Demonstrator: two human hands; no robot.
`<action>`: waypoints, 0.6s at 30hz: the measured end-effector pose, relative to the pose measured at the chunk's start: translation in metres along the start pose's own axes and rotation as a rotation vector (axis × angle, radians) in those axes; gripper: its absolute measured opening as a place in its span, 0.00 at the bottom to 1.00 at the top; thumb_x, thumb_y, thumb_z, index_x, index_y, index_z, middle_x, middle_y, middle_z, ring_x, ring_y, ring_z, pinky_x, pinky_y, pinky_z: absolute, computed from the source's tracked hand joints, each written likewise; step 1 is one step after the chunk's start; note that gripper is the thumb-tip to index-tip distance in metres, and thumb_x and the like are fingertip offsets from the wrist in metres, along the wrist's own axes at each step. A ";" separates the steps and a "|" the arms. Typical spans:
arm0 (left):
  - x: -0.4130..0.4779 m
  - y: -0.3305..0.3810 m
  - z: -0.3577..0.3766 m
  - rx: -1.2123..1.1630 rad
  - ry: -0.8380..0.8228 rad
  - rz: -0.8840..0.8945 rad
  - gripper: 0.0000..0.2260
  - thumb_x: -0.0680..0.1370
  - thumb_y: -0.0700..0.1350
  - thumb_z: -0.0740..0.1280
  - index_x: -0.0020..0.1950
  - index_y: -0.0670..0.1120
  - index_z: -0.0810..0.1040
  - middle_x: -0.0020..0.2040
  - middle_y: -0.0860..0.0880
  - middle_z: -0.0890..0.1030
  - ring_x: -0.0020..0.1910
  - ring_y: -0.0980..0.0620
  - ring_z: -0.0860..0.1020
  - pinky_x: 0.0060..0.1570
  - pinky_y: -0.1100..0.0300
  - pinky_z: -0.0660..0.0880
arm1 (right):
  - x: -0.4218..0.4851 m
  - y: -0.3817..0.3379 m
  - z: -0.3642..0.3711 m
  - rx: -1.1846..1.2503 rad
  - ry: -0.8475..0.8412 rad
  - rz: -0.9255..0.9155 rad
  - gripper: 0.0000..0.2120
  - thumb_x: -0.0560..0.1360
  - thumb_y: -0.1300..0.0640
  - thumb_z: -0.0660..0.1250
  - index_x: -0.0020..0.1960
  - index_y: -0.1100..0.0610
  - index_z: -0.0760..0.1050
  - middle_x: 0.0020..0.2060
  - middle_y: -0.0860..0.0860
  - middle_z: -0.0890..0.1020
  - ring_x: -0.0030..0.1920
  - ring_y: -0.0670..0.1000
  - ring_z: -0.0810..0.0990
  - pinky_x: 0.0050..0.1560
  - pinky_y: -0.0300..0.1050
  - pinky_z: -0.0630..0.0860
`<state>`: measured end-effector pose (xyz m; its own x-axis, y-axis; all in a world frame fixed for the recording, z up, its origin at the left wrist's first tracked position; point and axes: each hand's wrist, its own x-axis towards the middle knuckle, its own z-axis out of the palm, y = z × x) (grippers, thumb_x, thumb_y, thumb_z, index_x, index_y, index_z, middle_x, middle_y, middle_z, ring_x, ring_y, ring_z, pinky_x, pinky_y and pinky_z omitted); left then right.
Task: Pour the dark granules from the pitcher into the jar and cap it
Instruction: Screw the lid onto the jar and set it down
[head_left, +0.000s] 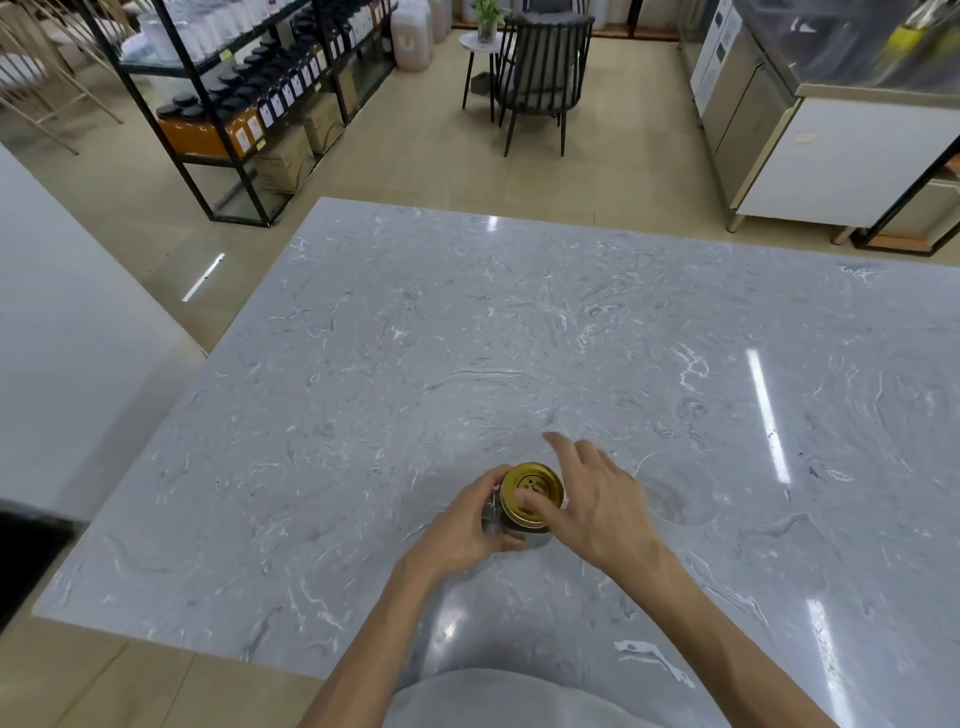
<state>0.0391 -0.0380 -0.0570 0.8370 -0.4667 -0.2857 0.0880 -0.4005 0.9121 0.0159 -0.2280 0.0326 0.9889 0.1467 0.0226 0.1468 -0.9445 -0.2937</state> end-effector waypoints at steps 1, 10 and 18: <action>0.000 0.000 0.000 0.003 0.003 0.012 0.39 0.69 0.52 0.82 0.75 0.61 0.66 0.69 0.56 0.76 0.67 0.53 0.79 0.66 0.47 0.78 | 0.001 0.002 0.001 0.014 -0.034 -0.109 0.35 0.72 0.31 0.61 0.74 0.47 0.61 0.66 0.52 0.74 0.66 0.54 0.73 0.58 0.50 0.77; 0.006 0.013 0.024 0.030 0.202 0.106 0.11 0.76 0.47 0.70 0.56 0.60 0.79 0.51 0.57 0.85 0.49 0.55 0.84 0.48 0.50 0.83 | 0.011 -0.039 0.054 -0.112 0.283 0.022 0.06 0.70 0.52 0.70 0.43 0.54 0.80 0.44 0.50 0.83 0.47 0.56 0.80 0.44 0.52 0.75; -0.005 0.002 0.002 0.113 0.093 0.214 0.21 0.71 0.44 0.77 0.60 0.59 0.78 0.54 0.58 0.85 0.54 0.58 0.84 0.50 0.64 0.80 | 0.008 0.001 0.051 0.062 0.265 -0.494 0.06 0.74 0.52 0.68 0.48 0.52 0.81 0.50 0.49 0.83 0.52 0.54 0.81 0.47 0.49 0.77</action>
<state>0.0343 -0.0386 -0.0543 0.8765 -0.4781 -0.0568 -0.1530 -0.3884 0.9087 0.0229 -0.2131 -0.0168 0.7760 0.4807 0.4084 0.6001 -0.7622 -0.2430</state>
